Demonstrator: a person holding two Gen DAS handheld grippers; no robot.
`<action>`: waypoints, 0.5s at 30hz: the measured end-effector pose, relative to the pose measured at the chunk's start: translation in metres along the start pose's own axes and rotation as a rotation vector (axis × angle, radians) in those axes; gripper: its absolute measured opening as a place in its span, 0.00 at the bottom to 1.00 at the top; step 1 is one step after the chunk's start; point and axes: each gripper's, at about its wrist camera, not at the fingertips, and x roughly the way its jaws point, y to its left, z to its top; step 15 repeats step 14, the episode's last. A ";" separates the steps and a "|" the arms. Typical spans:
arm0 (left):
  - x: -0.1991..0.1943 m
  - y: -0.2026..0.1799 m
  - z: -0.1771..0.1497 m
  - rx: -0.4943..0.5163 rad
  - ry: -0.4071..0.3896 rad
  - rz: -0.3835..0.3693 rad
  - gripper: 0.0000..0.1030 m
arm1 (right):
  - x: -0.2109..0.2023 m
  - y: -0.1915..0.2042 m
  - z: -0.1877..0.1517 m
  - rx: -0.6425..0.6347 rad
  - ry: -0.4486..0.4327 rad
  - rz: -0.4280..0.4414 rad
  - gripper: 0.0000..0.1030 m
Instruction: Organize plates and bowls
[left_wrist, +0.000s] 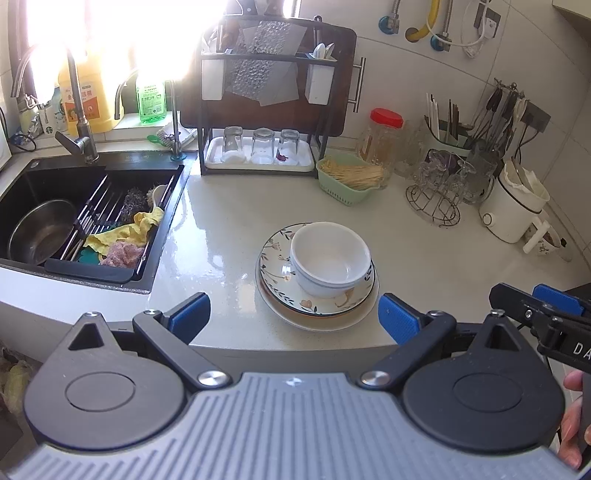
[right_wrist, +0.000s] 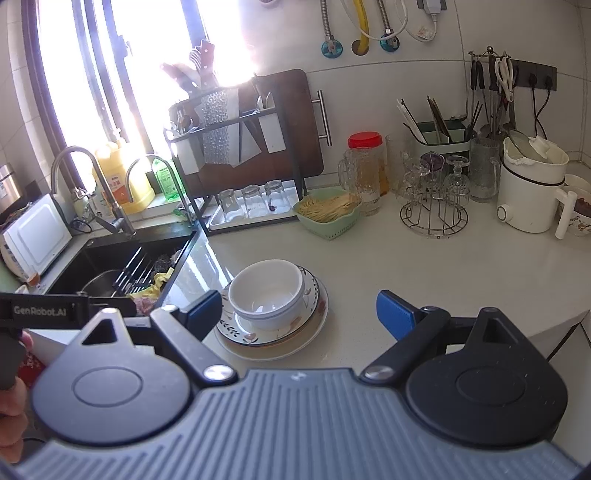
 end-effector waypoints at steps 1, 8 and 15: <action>-0.001 0.000 -0.001 0.004 0.000 -0.001 0.96 | 0.000 0.000 0.000 0.000 0.000 -0.001 0.89; -0.003 -0.002 0.000 0.016 -0.006 -0.001 0.96 | 0.000 0.000 0.001 -0.001 0.000 0.002 0.89; -0.001 0.001 -0.002 0.008 0.002 0.006 0.96 | 0.005 0.002 0.001 -0.004 0.011 0.010 0.89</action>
